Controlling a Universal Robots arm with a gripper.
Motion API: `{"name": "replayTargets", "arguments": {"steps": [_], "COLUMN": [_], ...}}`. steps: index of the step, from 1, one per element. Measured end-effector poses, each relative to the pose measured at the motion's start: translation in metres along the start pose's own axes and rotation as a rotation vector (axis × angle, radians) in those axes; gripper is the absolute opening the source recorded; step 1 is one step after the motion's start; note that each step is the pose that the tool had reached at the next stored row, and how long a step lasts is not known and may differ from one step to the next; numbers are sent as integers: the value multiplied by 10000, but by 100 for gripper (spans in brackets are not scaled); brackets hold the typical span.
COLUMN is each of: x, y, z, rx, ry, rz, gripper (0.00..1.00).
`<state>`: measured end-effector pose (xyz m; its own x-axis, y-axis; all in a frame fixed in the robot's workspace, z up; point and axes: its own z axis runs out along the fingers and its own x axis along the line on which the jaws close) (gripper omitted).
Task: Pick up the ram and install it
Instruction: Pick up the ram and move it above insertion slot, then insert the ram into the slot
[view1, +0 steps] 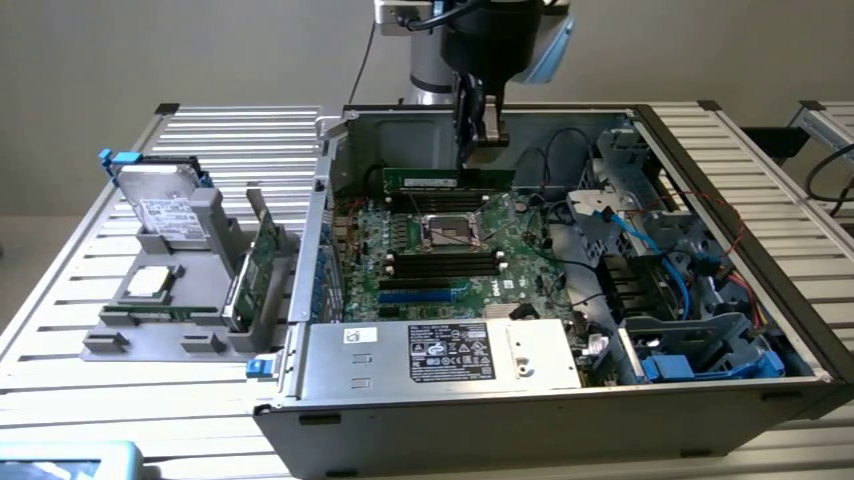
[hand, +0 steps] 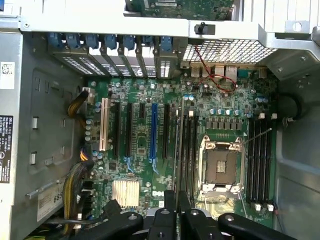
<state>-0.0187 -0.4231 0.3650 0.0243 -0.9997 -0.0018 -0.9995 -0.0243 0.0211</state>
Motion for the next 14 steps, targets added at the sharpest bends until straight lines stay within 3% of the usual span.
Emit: {"name": "replayTargets", "arguments": {"steps": [14], "x": [-225], "y": [-8], "z": [82], "rx": [-1], "ry": [82], "rz": [2], "gripper": [14]}}
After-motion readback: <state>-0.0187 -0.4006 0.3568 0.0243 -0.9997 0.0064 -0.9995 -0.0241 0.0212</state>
